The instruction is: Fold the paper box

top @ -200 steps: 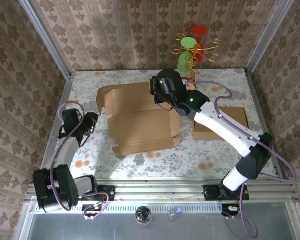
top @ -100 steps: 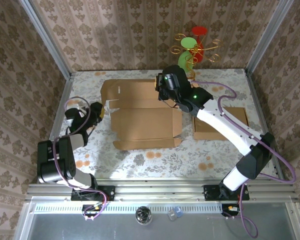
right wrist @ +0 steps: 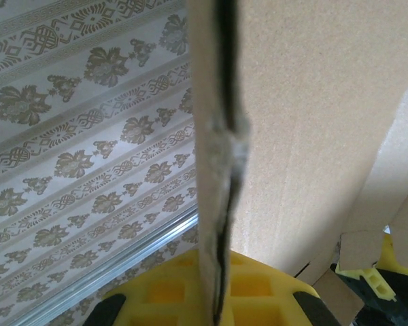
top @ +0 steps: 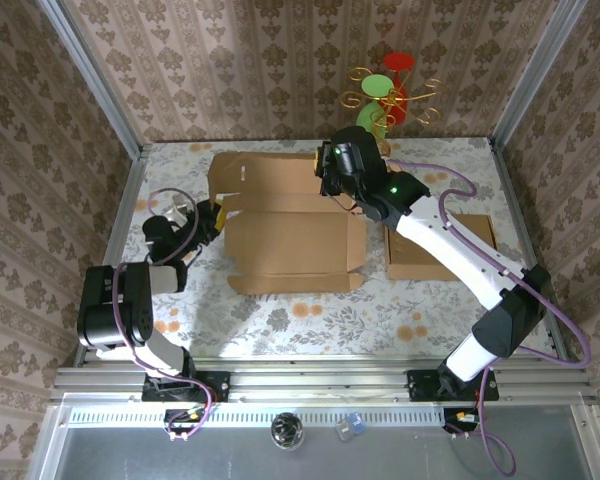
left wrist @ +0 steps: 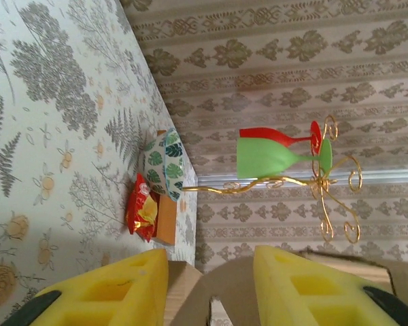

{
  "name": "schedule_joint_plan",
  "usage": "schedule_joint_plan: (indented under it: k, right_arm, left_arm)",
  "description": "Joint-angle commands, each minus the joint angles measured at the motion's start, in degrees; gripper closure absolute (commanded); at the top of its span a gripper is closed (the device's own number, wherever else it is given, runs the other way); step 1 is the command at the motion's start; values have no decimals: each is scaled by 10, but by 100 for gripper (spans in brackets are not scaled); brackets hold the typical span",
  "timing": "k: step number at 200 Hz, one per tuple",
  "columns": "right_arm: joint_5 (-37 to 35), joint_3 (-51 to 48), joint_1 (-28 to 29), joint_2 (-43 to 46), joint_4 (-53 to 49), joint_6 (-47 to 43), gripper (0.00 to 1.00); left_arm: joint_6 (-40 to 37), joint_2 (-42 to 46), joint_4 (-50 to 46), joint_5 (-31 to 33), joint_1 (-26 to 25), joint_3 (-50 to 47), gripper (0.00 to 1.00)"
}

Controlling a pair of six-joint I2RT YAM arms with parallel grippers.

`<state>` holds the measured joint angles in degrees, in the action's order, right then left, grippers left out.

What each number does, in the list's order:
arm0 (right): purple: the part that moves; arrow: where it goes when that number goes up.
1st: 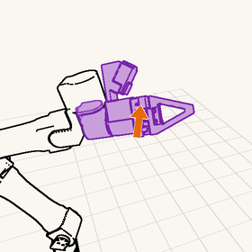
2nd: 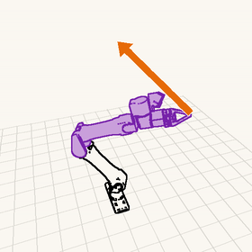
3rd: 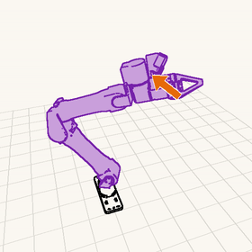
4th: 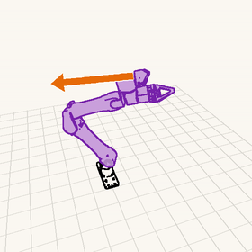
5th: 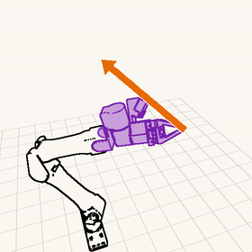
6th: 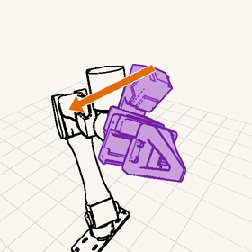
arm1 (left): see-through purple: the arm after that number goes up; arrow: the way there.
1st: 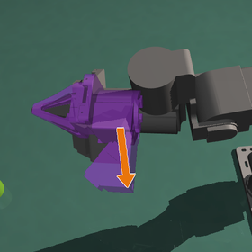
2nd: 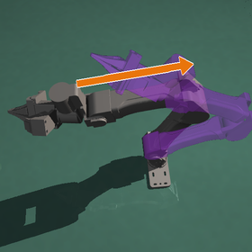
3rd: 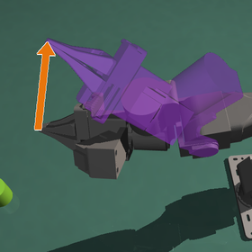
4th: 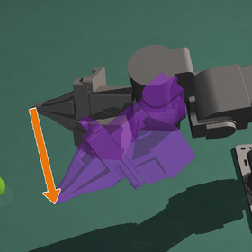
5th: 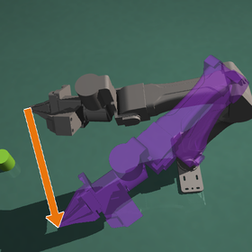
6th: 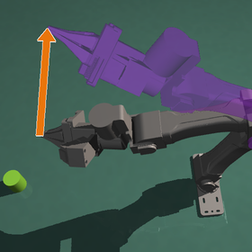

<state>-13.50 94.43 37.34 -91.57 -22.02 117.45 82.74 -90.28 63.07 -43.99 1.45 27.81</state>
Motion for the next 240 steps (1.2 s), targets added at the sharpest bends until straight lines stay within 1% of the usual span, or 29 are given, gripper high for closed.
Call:
schedule_joint_plan:
  k: [1, 21, 41, 95, 128, 141, 158, 167, 170, 189, 201, 240]
  right_arm:
    - [5, 21, -3, -11, 30, 17, 100]
    - [6, 19, -5, -15, 32, 19, 100]
    - [11, 13, -7, -19, 41, 25, 100]
    - [24, 6, -6, -26, 49, 33, 100]
    - [26, 7, -3, -29, 49, 28, 100]
    - [26, 2, -2, -29, 49, 24, 100]
    - [23, -12, 1, -26, 60, 14, 100]
    - [23, -22, 1, -25, 66, 6, 100]
    - [22, -27, 1, -24, 70, 3, 100]
    - [22, -55, 0, -22, 99, -25, 100]
    - [23, -67, 3, -23, 109, -38, 100]
    - [21, -107, 14, -38, 166, -74, 100]
  left_arm:
    - [2, 3, 29, -10, -5, -5, 62]
    - [-2, 15, 26, -3, -8, -8, 62]
    - [-28, 36, -3, -3, -15, -5, 61]
    - [-130, 90, -153, 8, -35, 13, 56]
    - [-210, 118, -274, 14, -43, 38, 54]
    - [-249, 130, -335, 21, -46, 51, 53]
    - [-315, 155, -442, 49, -49, 68, 49]
    - [-350, 169, -522, 66, -48, 76, 48]
    - [-361, 175, -544, 87, -48, 78, 48]
    - [-406, 203, -669, 145, -46, 85, 46]
    - [-414, 219, -705, 164, -43, 75, 45]
    - [-395, 289, -789, 226, -40, 19, 43]
